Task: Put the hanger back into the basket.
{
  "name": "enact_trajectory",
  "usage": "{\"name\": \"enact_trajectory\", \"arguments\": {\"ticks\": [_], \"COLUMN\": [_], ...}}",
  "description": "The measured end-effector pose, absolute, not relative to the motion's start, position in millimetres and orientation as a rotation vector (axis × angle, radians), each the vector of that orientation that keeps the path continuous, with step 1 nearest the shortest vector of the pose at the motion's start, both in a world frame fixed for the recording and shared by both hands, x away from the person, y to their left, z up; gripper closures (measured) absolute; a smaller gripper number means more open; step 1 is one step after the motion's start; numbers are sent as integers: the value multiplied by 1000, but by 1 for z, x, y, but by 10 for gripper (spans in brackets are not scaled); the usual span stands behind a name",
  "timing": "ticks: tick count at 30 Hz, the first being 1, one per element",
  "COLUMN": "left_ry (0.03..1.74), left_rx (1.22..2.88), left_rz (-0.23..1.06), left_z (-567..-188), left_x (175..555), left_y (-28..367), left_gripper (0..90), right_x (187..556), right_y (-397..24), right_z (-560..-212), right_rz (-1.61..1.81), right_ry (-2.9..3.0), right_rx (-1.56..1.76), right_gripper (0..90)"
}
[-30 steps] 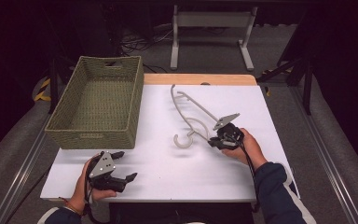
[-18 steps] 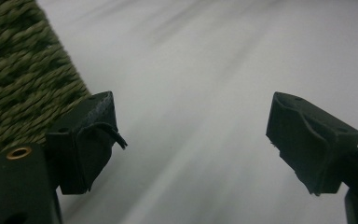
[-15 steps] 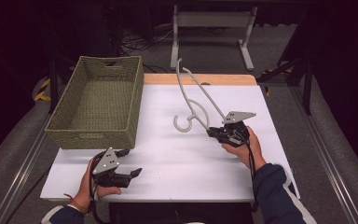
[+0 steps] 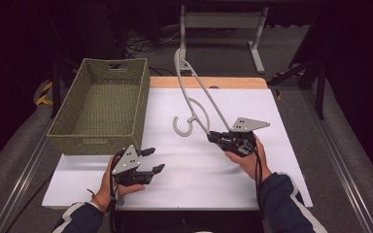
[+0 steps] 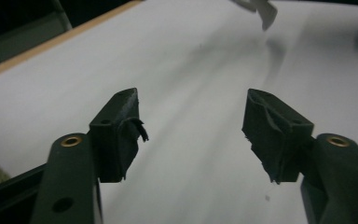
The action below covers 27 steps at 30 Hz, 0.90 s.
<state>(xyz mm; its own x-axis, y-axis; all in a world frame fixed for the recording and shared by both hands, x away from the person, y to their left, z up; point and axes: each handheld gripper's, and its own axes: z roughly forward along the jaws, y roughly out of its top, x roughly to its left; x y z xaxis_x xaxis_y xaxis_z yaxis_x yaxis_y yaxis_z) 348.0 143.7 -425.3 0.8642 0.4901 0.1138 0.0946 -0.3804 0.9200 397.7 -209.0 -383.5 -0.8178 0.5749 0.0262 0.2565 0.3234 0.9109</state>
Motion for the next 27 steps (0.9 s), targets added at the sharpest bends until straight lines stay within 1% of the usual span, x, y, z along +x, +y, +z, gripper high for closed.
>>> {"name": "enact_trajectory", "arguments": {"ticks": [1,4,5,6,8,9,11,13,16,18,22,25,27], "left_ry": [435,449,464,477,486,486,512,520,515,525,551,575,606], "left_rx": [1926,1897,1887,1876,1825,1825,1759,1717,1701,1675,1663,1651,1653], "left_rz": [449,483,494,501,484,484,464,489,501,445,412,338,328], "left_z": [-422,-414,-412,-409,-399,-399,-389,-380,-370,-365,-360,-363,-365], "left_x": [350,356,359,361,368,368,373,376,379,382,388,395,400], "left_y": [142,140,141,142,148,148,153,154,151,149,142,136,131], "left_gripper": [431,479,528,545,544,544,541,520,495,447,408,394,407], "right_x": [396,391,390,389,388,388,387,387,385,383,379,374,372], "right_y": [-208,-206,-206,-206,-207,-207,-207,-206,-204,-202,-198,-193,-191], "right_z": [-383,-383,-383,-382,-384,-384,-387,-390,-393,-396,-398,-399,-399], "right_rz": [1510,1556,1562,1570,1570,1570,1549,1525,1510,1471,1410,1371,1338], "right_ry": [2292,2289,2290,2290,2296,2296,2326,2342,2359,2362,2353,2344,2336], "right_rx": [730,695,668,650,585,585,536,489,456,425,358,308,285], "right_gripper": [820,821,821,821,820,820,820,820,820,821,820,820,820]}}
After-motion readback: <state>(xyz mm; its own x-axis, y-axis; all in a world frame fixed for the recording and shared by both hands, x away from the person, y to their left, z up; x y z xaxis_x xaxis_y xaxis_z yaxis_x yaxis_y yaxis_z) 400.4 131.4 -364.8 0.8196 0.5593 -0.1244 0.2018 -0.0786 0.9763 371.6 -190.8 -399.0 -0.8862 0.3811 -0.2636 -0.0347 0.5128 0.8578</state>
